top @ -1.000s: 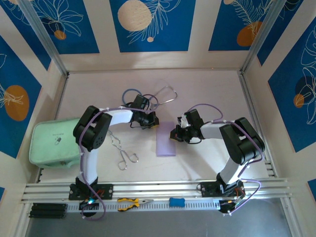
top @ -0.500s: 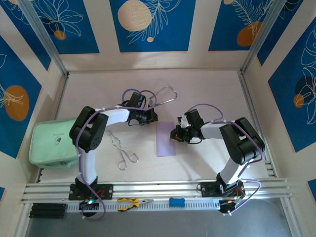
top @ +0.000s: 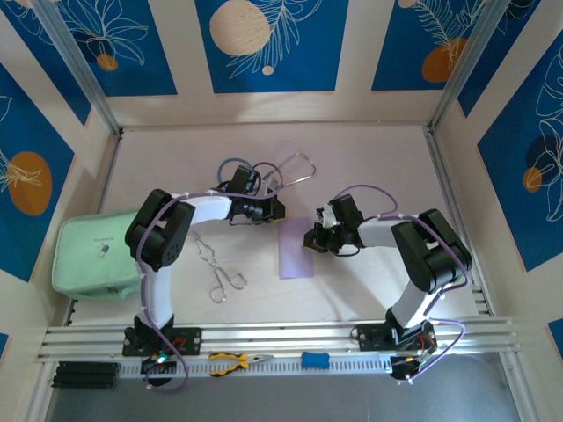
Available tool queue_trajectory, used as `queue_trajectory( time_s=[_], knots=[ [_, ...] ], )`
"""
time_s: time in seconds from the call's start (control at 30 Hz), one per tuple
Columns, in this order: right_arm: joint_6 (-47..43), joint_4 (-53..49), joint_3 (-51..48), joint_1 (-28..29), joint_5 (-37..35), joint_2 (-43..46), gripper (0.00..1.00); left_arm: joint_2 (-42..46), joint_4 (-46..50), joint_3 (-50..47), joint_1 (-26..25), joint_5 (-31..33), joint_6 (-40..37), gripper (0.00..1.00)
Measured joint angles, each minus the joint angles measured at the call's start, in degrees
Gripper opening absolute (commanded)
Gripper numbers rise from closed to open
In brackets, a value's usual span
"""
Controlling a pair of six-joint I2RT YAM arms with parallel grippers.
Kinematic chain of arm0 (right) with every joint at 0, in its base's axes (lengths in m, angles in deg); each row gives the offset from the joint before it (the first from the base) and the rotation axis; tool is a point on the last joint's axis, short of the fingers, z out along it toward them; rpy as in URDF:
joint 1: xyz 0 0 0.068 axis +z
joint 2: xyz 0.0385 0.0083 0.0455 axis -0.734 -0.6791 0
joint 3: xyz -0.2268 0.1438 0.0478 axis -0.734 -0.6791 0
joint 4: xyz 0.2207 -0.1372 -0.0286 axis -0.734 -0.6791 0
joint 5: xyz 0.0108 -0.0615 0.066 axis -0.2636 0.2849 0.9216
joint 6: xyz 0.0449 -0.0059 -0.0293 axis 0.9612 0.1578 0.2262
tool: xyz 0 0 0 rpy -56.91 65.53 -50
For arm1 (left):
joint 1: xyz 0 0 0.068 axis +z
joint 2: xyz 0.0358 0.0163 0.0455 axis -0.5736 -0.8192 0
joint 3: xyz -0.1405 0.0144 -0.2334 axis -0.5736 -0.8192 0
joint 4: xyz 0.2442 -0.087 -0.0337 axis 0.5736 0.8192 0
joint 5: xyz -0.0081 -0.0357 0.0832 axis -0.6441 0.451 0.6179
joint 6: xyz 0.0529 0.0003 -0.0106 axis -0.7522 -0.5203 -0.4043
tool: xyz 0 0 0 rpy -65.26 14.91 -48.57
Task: Fold a paper plane with a square sheet of paper (pick it up from the middle)
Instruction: Fold the square sheet of paper in half at the center of the table.
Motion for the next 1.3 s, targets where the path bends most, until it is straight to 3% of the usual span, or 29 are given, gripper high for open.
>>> queue_trajectory(
  time_s=[0.37,0.6,1.3],
  knots=[
    [-0.2,-0.1,0.0,0.0,0.1,0.0,0.0,-3.0,1.2,0.5,0.5,1.7,-0.8,0.1],
    [-0.4,-0.1,0.0,0.0,0.2,0.0,0.0,-2.8,1.4,0.5,0.5,3.3,2.6,0.09],
    [-0.4,-0.2,0.0,0.0,0.2,0.0,0.0,1.0,12.1,3.7,1.4,16.3,4.3,0.1]
  ],
)
